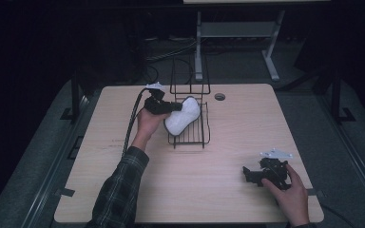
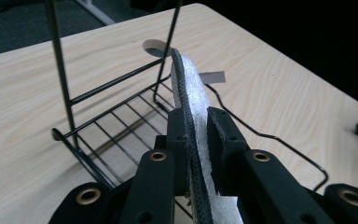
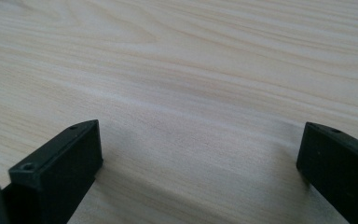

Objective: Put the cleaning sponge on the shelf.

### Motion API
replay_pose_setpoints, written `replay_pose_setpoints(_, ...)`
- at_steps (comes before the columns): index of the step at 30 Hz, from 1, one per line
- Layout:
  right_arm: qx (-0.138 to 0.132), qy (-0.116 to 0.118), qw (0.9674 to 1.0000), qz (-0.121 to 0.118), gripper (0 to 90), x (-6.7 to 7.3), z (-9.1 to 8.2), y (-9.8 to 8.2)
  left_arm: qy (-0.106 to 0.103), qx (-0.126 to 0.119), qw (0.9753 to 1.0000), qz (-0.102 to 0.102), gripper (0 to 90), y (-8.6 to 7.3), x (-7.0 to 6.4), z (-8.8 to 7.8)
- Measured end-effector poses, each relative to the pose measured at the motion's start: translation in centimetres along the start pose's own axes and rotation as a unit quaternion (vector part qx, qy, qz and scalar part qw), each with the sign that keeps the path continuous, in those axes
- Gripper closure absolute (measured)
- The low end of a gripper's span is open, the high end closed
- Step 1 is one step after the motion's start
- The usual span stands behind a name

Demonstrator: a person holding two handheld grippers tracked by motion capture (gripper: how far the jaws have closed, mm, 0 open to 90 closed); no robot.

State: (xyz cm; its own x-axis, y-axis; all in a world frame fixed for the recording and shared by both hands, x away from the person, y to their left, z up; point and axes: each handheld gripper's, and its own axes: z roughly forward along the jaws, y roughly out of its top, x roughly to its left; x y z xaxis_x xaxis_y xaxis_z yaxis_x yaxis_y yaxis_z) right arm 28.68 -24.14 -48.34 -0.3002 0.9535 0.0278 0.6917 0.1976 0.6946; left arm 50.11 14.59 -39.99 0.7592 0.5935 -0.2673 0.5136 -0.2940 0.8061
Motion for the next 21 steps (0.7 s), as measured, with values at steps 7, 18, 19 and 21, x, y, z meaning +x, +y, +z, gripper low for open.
replay_pose_setpoints(7, 0.000, 0.000, 1.0000, 0.000, 0.0, 0.00, 0.01, 0.00, 0.021, 0.011, 0.9997, -0.001, 75.6, -0.29, 0.49, 0.12)
replay_pose_setpoints(18, -0.001, 0.001, 1.0000, -0.001, 0.0, 0.00, 0.03, 0.01, 0.044, 0.029, 0.9986, 0.002, 71.0, -0.48, 0.68, 0.20)
replay_pose_setpoints(19, -0.001, 0.000, 1.0000, -0.001, 0.0, 0.01, 0.03, 0.01, 0.044, 0.030, 0.9986, 0.002, 70.7, -0.51, 0.72, 0.17)
replay_pose_setpoints(21, -0.001, 0.000, 1.0000, -0.001, 0.0, 0.01, 0.03, 0.02, 0.049, 0.035, 0.9982, 0.005, 68.3, -0.53, 0.84, 0.06)
